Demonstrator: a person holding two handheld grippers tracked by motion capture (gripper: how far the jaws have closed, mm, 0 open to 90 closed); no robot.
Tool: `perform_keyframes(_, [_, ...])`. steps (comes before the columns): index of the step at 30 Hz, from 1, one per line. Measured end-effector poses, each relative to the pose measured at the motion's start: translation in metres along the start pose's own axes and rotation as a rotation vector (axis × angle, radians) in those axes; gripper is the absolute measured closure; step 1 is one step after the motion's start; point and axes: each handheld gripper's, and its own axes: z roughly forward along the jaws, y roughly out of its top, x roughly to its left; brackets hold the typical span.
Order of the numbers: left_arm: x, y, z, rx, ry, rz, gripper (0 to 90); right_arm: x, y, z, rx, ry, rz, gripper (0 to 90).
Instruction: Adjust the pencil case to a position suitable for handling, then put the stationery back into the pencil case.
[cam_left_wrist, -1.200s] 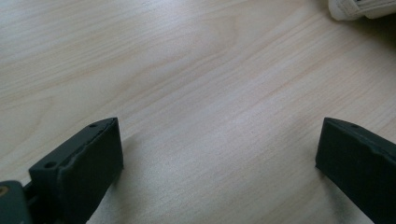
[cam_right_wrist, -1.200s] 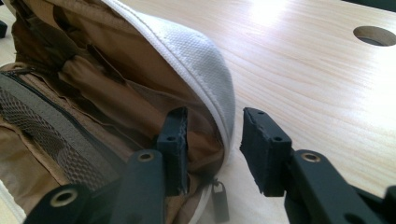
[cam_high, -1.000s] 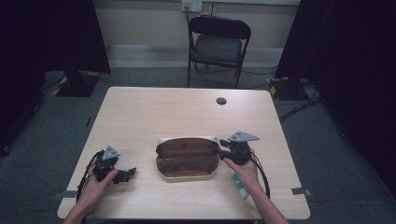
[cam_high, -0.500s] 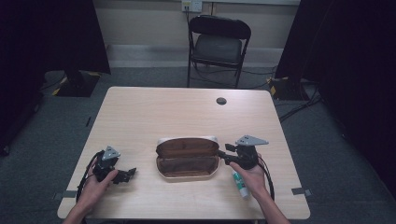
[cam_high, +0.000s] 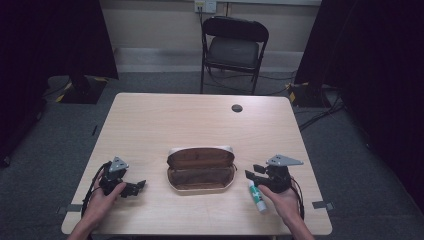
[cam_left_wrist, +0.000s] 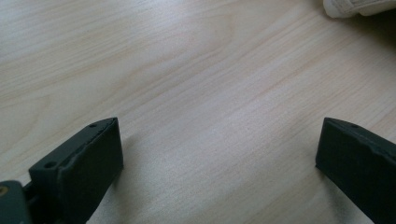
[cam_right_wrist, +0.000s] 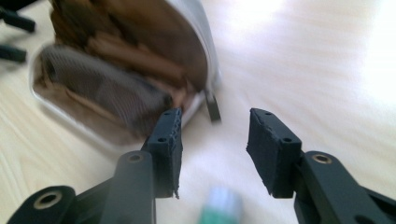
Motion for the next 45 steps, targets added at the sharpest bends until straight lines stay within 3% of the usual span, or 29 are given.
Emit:
perform_keyframes(8, [-0.001, 0.0, 0.0, 0.0, -0.001, -0.002, 0.3, -0.002, -0.03, -0.021, 0.06, -0.023, 0.013, 55.2])
perform_keyframes(16, [-0.001, -0.001, -0.001, 0.001, 0.003, -0.008, 0.3, 0.002, -0.039, -0.031, 0.073, -0.036, 0.002, 54.0])
perform_keyframes(24, [-0.001, 0.0, 0.0, 0.002, -0.004, -0.003, 0.0, 0.003, -0.047, -0.021, 0.126, -0.041, 0.0, 53.3])
perform_keyframes(28, [0.0, 0.0, 0.0, 0.003, -0.005, 0.001, 0.0, 0.003, -0.048, -0.017, 0.15, -0.043, 0.0, 57.1])
perform_keyframes(32, [-0.001, 0.0, 0.0, 0.001, -0.005, -0.003, 0.0, 0.002, -0.048, -0.013, 0.164, -0.044, -0.01, 63.0])
perform_keyframes(45, [-0.002, -0.001, -0.001, 0.0, 0.001, 0.001, 0.3, -0.002, -0.052, -0.007, 0.191, -0.038, -0.053, 65.6])
